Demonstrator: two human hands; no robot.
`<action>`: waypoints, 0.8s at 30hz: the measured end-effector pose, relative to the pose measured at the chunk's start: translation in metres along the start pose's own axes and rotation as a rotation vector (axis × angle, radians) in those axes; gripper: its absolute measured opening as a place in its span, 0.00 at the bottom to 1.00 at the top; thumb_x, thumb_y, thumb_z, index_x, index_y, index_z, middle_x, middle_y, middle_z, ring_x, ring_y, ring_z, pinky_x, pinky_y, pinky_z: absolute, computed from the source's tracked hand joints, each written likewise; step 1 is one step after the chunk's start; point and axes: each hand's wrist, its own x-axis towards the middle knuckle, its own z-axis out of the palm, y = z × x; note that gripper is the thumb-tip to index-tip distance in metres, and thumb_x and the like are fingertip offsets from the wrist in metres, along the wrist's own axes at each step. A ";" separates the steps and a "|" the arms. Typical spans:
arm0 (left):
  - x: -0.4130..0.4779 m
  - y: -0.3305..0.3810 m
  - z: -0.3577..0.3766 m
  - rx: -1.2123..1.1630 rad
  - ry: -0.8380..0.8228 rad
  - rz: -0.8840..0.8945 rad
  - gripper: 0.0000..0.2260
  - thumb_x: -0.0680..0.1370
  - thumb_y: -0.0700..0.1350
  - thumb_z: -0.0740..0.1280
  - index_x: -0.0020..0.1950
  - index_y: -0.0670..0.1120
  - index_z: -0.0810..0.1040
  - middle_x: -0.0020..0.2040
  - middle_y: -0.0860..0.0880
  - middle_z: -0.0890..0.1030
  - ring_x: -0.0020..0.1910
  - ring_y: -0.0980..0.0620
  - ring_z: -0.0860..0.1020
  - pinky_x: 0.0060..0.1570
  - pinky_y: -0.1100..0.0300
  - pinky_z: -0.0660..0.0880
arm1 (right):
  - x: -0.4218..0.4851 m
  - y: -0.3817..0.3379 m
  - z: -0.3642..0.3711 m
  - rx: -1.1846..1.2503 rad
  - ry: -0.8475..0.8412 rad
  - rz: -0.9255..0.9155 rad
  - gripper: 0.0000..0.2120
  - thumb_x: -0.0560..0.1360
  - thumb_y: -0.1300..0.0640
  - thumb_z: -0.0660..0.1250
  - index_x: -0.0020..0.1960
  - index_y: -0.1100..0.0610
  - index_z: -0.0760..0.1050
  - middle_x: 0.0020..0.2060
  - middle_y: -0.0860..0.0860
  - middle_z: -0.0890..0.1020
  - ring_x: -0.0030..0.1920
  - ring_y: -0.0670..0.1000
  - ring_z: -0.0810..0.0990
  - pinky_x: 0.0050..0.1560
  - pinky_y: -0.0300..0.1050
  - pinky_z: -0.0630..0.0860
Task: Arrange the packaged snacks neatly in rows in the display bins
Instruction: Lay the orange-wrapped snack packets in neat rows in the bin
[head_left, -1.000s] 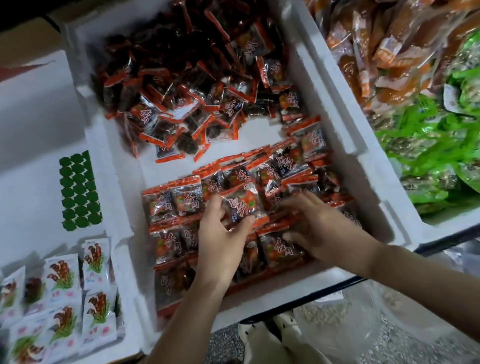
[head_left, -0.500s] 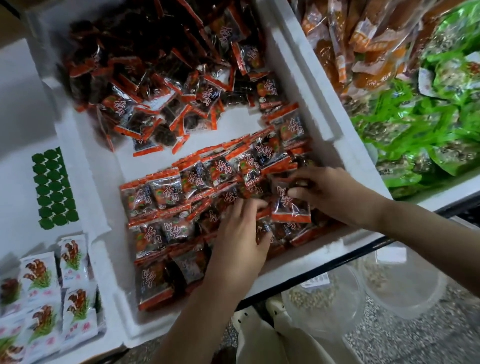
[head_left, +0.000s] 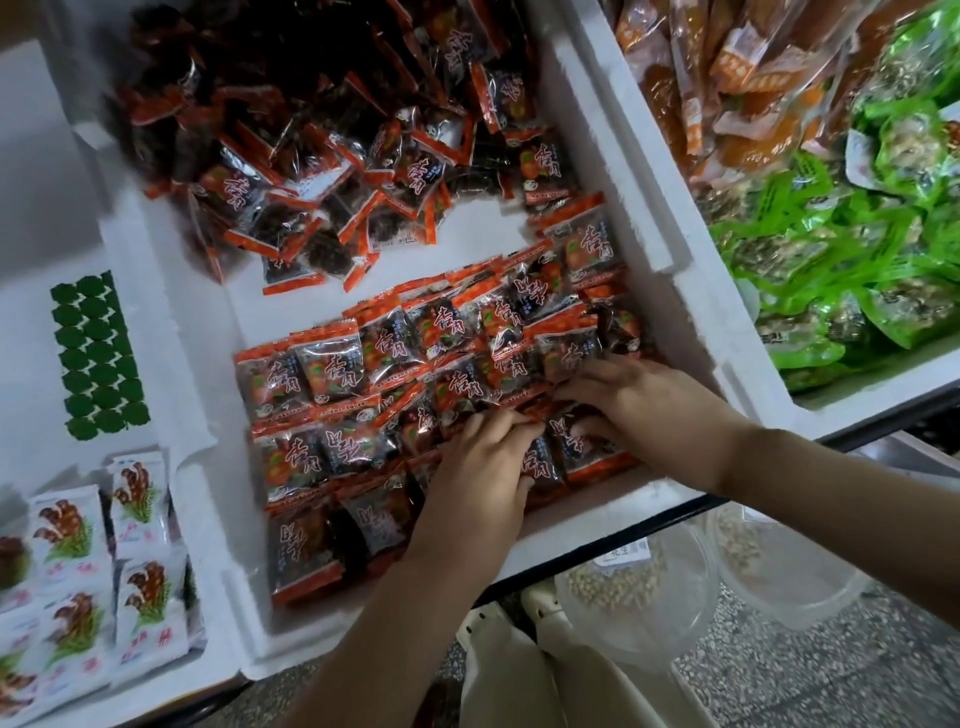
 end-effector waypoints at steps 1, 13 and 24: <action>0.000 0.000 0.000 -0.002 0.003 0.008 0.22 0.79 0.41 0.64 0.72 0.51 0.67 0.66 0.58 0.67 0.66 0.59 0.60 0.62 0.67 0.60 | -0.001 0.001 0.002 -0.051 0.031 -0.046 0.19 0.66 0.56 0.77 0.55 0.56 0.80 0.52 0.52 0.81 0.48 0.56 0.81 0.46 0.49 0.80; -0.005 -0.014 0.000 0.036 0.133 0.128 0.15 0.75 0.40 0.69 0.61 0.47 0.78 0.55 0.53 0.78 0.57 0.53 0.75 0.53 0.60 0.75 | 0.008 0.006 -0.012 0.083 -0.014 -0.142 0.12 0.75 0.55 0.67 0.58 0.51 0.77 0.50 0.48 0.79 0.49 0.47 0.79 0.45 0.40 0.77; 0.059 -0.096 -0.095 0.076 0.336 -0.138 0.18 0.79 0.45 0.63 0.68 0.45 0.70 0.65 0.47 0.70 0.63 0.50 0.70 0.61 0.61 0.64 | 0.145 -0.002 -0.035 0.092 0.155 0.066 0.26 0.77 0.60 0.63 0.73 0.59 0.59 0.65 0.57 0.68 0.65 0.57 0.66 0.67 0.49 0.63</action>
